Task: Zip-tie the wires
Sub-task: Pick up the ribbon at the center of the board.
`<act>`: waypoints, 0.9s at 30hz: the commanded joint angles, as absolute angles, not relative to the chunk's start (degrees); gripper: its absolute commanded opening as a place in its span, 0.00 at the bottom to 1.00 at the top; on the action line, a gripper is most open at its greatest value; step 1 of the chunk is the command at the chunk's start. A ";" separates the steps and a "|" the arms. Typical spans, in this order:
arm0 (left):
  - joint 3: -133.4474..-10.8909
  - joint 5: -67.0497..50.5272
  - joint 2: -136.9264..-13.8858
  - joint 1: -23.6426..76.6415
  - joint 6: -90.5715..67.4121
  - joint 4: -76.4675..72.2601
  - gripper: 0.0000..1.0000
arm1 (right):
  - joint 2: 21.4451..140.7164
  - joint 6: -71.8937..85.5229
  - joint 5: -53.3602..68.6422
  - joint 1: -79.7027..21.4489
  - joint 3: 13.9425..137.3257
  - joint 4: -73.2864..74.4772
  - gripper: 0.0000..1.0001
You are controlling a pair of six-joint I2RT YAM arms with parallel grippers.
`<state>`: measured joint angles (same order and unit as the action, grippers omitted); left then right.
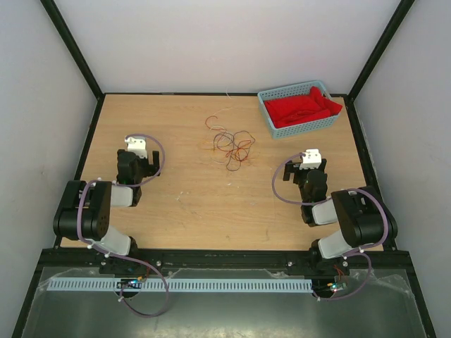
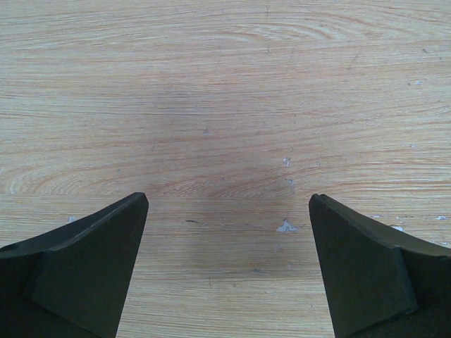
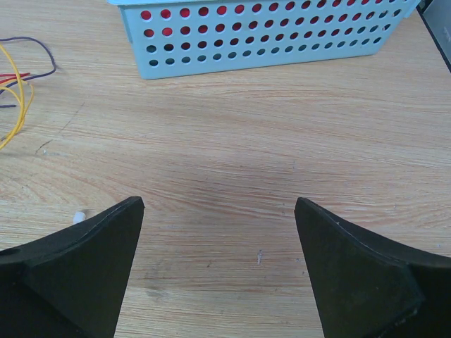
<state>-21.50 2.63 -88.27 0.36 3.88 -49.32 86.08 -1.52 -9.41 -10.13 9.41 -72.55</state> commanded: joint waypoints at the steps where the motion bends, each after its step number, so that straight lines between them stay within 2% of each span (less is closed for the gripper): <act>1: -22.71 2.84 -88.38 0.53 4.24 -50.21 0.99 | 85.73 -1.49 -8.98 -10.27 9.93 -75.06 0.99; 14: -22.84 2.78 -88.42 0.40 4.18 -50.16 0.99 | 85.88 -1.49 -8.95 -10.28 10.11 -74.84 0.99; 17: -22.85 2.93 -88.17 0.37 4.09 -50.14 0.99 | 85.05 -3.56 -3.78 -10.22 11.61 -71.45 0.99; 19: -23.93 4.59 -86.50 0.35 3.38 -47.20 0.99 | 80.67 -2.63 -6.72 -10.50 12.80 -65.37 0.99; 22: -27.04 6.11 -80.99 0.66 3.29 -37.33 0.99 | 73.34 6.57 -15.86 -10.50 20.27 -42.44 0.99; 24: -29.98 7.64 -76.32 1.56 1.57 -29.19 0.99 | 72.07 9.50 -13.70 -10.54 25.01 -32.79 0.99; 27: -36.55 2.34 -69.68 1.93 -6.10 -14.36 0.99 | 72.90 14.13 -7.83 -10.71 30.59 -21.70 1.00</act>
<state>-28.69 5.45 -77.49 1.19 1.50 -31.24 73.14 5.72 -11.22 -10.39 24.49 -42.85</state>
